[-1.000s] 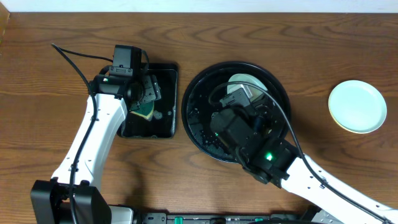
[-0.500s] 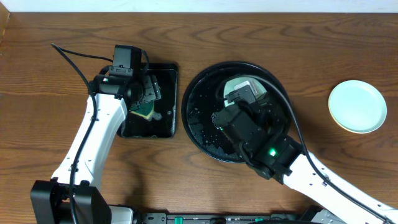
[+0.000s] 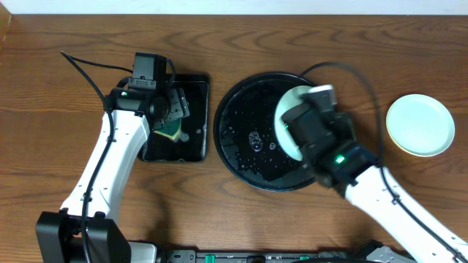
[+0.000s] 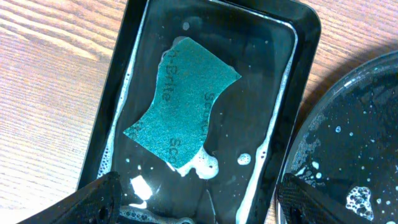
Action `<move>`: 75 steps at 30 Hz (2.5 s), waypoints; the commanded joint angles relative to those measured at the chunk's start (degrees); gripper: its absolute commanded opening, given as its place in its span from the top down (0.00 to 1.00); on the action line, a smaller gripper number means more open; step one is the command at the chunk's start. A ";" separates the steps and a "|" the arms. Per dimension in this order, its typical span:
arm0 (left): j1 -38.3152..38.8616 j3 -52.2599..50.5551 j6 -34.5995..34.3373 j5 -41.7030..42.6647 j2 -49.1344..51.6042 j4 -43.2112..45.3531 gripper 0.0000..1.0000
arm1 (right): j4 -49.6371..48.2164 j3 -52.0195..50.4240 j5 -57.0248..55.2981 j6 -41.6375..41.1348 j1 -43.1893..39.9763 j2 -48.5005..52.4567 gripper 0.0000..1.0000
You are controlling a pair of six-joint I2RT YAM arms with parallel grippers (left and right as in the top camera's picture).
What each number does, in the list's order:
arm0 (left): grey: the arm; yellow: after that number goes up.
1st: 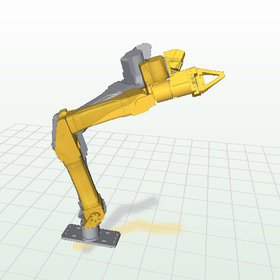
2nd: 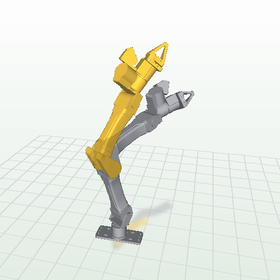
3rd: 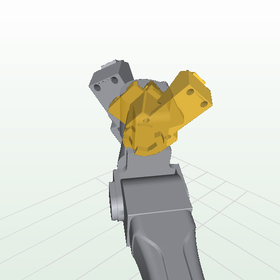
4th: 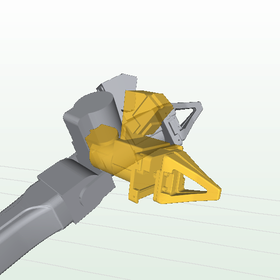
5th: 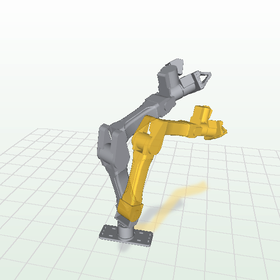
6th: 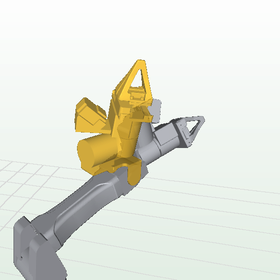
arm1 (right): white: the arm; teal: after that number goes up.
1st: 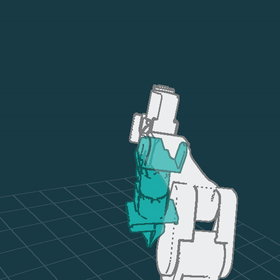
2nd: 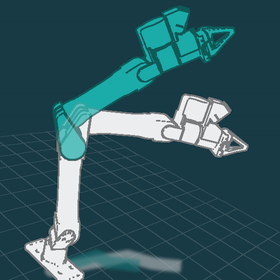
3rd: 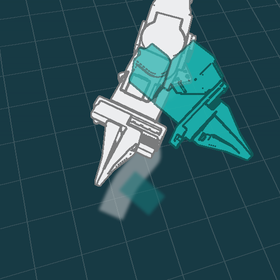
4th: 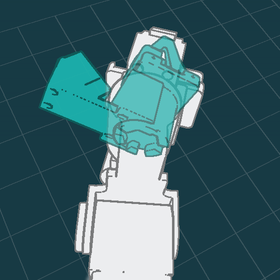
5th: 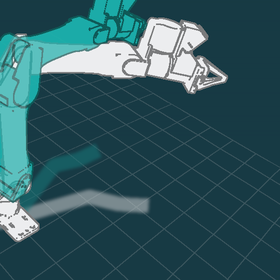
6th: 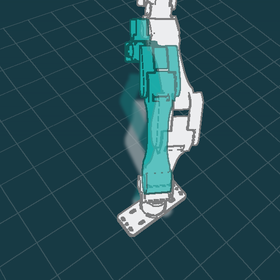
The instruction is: Clean dirty plates on tray and stack at the side
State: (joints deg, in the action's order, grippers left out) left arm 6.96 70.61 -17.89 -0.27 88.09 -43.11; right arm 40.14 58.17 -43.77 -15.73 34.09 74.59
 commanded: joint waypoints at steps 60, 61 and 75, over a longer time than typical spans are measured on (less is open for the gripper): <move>-0.15 0.87 0.72 0.04 0.20 -0.13 0.18 | 2.95 0.98 71.23 7.96 -42.69 -21.84 0.48; -0.15 0.87 0.72 0.04 0.20 -0.13 0.18 | 4.13 1.01 71.23 8.74 -40.46 -22.03 0.48; -0.15 0.87 0.72 0.04 0.20 -0.13 0.18 | 4.92 0.98 70.60 10.67 -29.27 -22.08 0.01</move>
State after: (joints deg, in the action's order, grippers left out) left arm 6.96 70.61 -17.89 -0.12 88.09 -43.09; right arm 45.19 58.50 27.00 -5.87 4.34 52.56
